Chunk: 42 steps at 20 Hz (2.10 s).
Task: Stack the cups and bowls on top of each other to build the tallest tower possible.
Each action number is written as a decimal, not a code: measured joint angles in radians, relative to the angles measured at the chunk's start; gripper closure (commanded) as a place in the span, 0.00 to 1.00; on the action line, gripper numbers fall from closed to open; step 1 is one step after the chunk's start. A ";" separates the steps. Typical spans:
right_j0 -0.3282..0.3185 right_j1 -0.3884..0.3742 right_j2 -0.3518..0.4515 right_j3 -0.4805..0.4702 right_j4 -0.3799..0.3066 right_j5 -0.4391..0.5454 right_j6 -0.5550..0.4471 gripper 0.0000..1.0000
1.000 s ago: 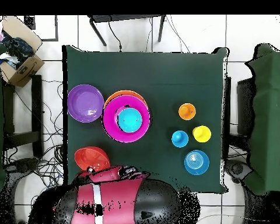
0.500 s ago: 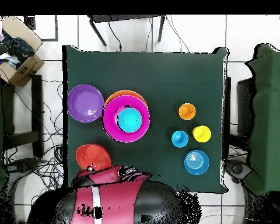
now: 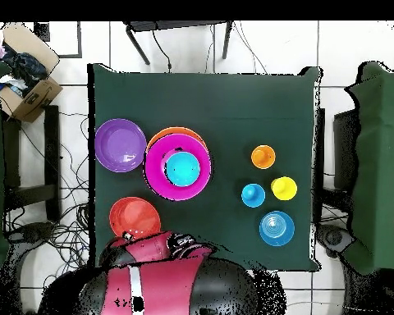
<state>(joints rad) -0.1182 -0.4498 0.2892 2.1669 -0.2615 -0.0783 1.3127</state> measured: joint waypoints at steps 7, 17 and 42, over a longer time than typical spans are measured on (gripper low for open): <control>-0.021 -0.003 0.000 0.000 -0.027 0.000 0.000 0.00; -0.043 0.007 -0.003 -0.020 -0.052 0.000 0.000 0.00; 0.002 0.031 -0.039 -0.051 -0.070 -0.021 0.000 1.00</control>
<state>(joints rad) -0.1164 -0.4185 0.2499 2.1157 -0.3315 -0.0995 1.3127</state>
